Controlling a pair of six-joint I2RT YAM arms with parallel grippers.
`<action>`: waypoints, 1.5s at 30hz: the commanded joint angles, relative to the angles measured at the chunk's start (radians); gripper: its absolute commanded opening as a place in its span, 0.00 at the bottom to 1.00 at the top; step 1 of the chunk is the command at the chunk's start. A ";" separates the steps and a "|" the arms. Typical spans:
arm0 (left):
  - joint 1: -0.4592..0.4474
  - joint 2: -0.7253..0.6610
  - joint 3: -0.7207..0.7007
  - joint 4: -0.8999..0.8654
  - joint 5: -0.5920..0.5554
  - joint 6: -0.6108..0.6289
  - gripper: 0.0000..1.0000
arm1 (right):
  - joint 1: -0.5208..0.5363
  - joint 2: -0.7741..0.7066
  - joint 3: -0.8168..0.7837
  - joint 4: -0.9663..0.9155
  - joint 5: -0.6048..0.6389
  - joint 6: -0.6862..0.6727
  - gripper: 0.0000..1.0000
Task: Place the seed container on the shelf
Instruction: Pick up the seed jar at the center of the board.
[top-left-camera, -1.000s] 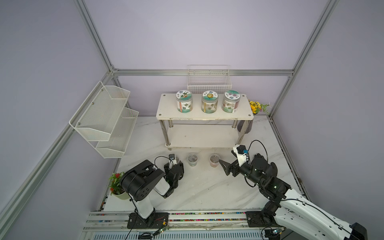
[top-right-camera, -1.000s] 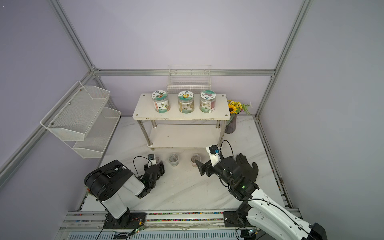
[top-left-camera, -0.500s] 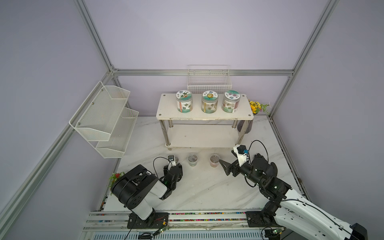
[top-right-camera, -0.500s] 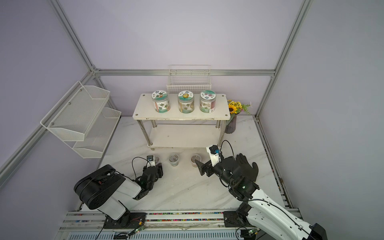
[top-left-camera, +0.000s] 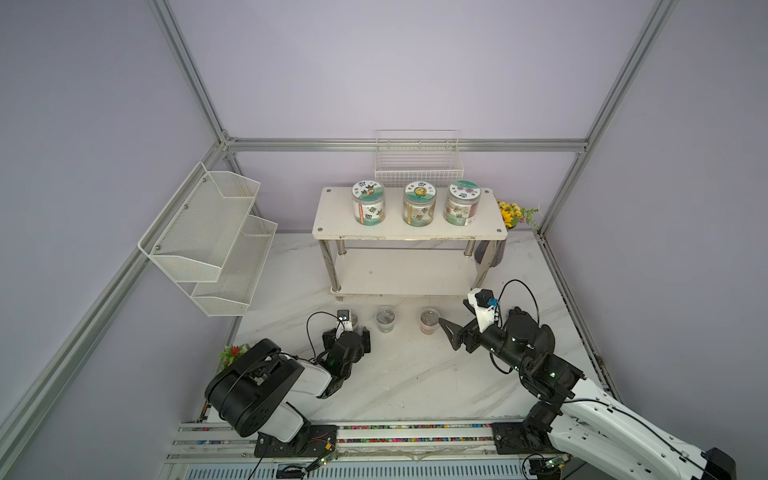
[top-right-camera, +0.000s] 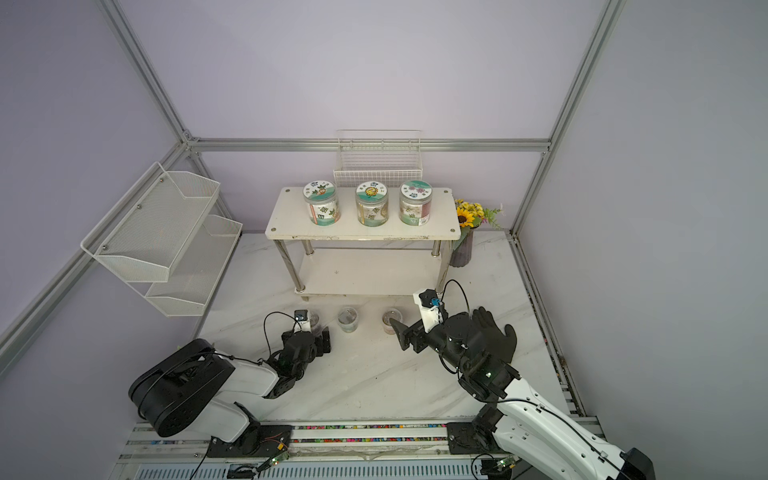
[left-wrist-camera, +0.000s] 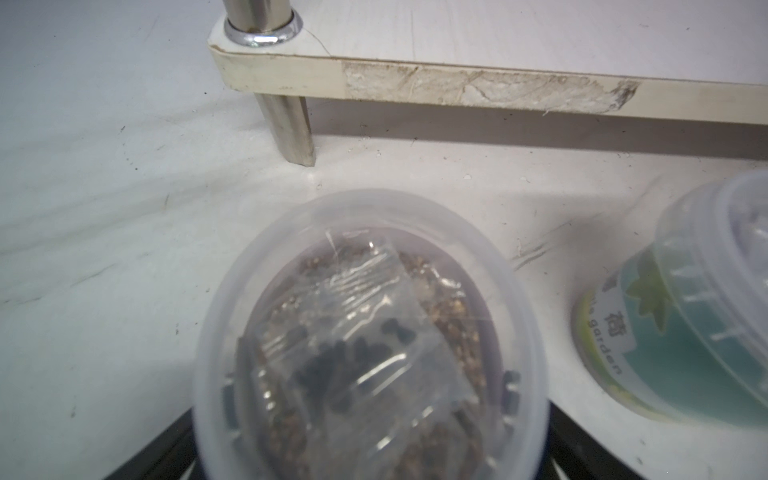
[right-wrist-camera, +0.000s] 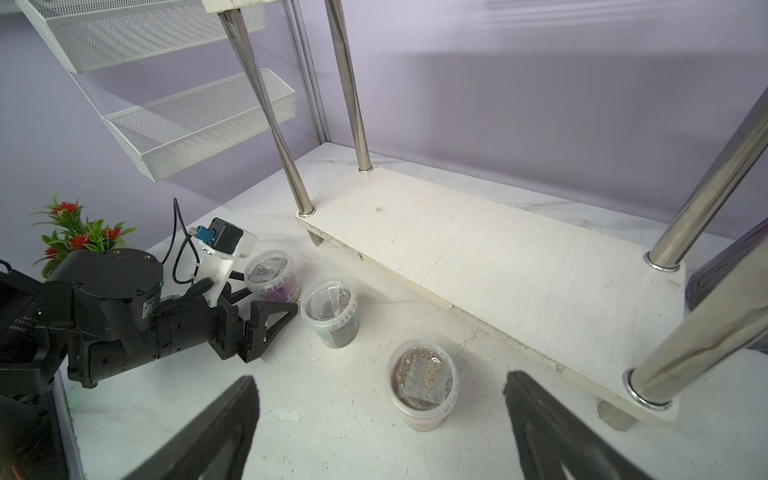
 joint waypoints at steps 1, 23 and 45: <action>-0.001 -0.102 0.085 -0.243 -0.017 -0.061 0.97 | 0.003 -0.013 0.033 -0.001 -0.006 0.001 0.95; 0.090 -0.067 0.598 -1.130 0.142 -0.238 1.00 | 0.003 -0.059 0.037 -0.032 0.002 0.005 0.95; 0.128 0.037 0.648 -1.143 0.207 -0.158 0.81 | 0.003 -0.048 0.037 -0.020 -0.003 0.008 0.95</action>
